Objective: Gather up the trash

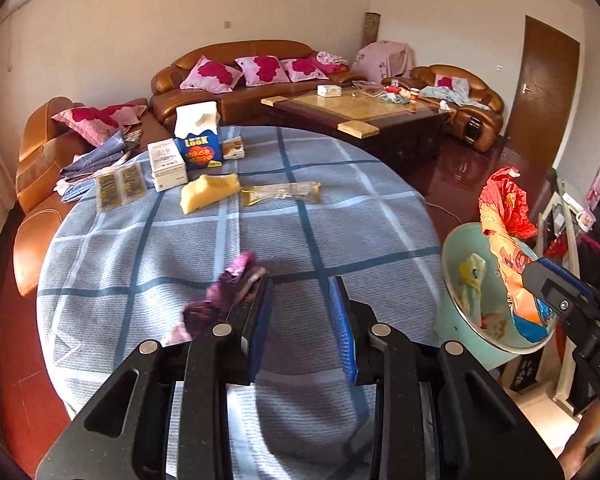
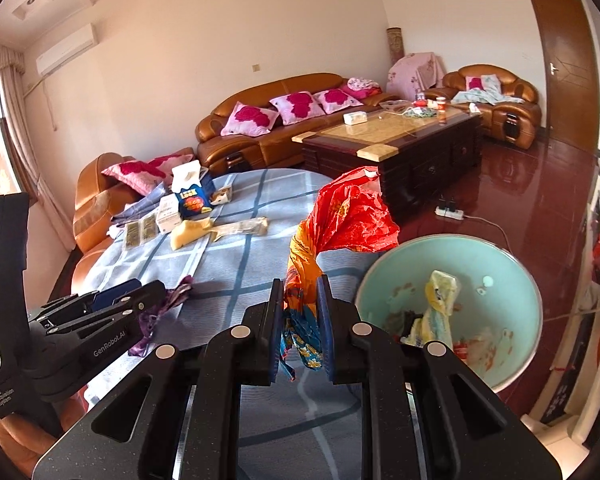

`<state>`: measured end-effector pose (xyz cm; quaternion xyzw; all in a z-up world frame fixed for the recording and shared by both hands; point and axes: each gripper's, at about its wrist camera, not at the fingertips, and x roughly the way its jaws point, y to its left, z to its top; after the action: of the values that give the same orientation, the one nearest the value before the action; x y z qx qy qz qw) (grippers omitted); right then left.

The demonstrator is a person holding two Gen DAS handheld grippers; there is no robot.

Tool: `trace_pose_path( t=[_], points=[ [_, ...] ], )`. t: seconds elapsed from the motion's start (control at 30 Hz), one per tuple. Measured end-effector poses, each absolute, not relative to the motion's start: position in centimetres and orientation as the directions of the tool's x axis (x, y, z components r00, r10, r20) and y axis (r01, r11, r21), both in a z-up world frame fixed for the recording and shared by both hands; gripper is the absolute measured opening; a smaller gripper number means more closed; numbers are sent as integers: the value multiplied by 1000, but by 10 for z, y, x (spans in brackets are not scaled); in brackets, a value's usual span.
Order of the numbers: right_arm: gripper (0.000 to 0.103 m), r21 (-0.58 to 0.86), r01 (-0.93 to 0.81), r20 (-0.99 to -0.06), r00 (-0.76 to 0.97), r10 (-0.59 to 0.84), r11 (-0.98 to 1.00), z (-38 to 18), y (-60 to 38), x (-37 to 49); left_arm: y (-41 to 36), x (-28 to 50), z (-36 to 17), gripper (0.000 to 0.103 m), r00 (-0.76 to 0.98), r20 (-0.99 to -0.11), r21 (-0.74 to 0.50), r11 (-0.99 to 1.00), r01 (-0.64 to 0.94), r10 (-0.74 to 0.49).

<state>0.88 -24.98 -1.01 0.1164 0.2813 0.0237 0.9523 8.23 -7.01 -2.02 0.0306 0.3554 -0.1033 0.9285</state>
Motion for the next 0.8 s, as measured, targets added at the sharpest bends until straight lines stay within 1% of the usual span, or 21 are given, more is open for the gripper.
trace_pose_path(
  t=[0.17,0.37,0.47,0.63,0.73,0.8],
  points=[
    [17,254,42,-526,844,102,966,-12,-262,5,-84,79,-18,30,727,-662,-10,972,235,-182],
    [17,265,66,-516,852,84,962,-11,-273,0,-88,72,-6,30,737,-633,-49,962,268,-238],
    [17,272,69,-508,857,82,960,-10,-275,-2,-81,70,-4,30,735,-630,-68,961,268,-249],
    [17,273,67,-502,861,82,960,-8,-275,-4,-61,75,-3,30,725,-629,-134,958,254,-281],
    [17,272,72,-504,860,78,960,-9,-274,-3,-49,73,0,30,737,-610,-140,955,261,-291],
    [17,275,76,-508,858,78,958,-10,-275,-3,-38,73,-1,30,748,-604,-130,960,248,-275]
  ],
)
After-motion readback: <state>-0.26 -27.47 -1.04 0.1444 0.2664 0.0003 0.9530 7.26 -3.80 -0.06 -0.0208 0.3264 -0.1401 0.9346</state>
